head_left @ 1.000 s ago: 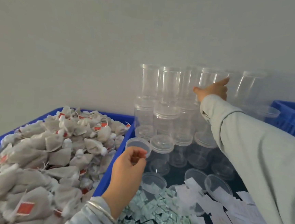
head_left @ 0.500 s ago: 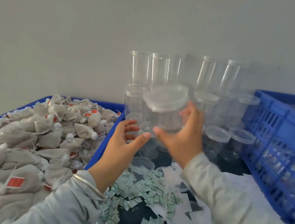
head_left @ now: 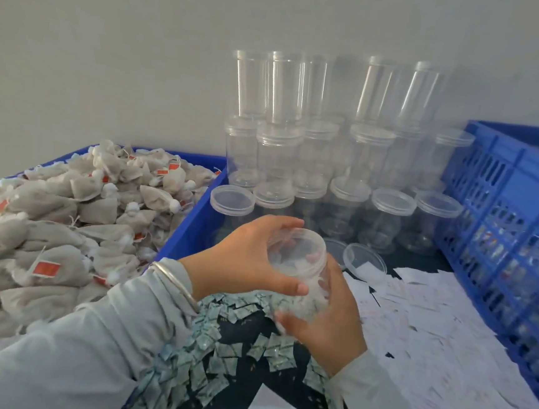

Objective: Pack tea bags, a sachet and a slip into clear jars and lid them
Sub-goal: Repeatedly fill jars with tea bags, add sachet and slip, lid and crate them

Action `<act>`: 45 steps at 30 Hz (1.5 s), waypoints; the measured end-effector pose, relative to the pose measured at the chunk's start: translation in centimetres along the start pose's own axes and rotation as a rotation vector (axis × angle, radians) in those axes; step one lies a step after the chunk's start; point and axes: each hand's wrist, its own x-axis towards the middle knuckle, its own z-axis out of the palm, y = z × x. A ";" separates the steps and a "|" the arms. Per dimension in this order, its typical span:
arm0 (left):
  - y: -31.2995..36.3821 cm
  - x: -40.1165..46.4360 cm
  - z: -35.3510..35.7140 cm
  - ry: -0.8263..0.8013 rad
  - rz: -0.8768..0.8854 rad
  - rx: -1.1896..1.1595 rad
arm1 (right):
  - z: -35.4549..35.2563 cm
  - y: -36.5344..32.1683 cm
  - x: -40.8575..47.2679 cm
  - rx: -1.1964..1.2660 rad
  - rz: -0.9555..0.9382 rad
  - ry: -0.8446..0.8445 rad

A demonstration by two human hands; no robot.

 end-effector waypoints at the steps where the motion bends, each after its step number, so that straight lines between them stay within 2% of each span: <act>1: 0.1 0.0 0.2 -0.007 0.011 0.035 | -0.1 0.3 -0.2 -0.035 0.003 0.017; 6: 0.0 0.4 1.1 -0.012 0.022 0.209 | -0.7 2.0 -0.6 -0.243 -0.001 0.127; 10: -0.3 0.9 2.2 -0.065 0.005 0.299 | -1.0 3.0 -0.6 -0.288 0.007 0.117; 16: -0.7 1.0 2.3 -0.011 0.018 0.408 | -0.6 3.3 -0.3 -0.414 -0.192 0.250; 20: -0.3 1.4 2.6 0.093 -0.155 0.263 | -0.5 3.2 0.2 -0.690 -0.308 0.444; 25: 0.0 1.4 2.8 0.039 -0.373 0.010 | -1.0 3.1 0.2 -0.852 -0.433 0.502; 36: 0.3 1.3 2.6 -0.163 -0.612 -0.475 | -1.0 2.8 -0.1 -1.003 -0.455 0.544; 45: 0.4 1.1 1.3 -0.339 -0.822 -0.538 | -0.6 2.6 -0.3 -1.009 -0.513 0.552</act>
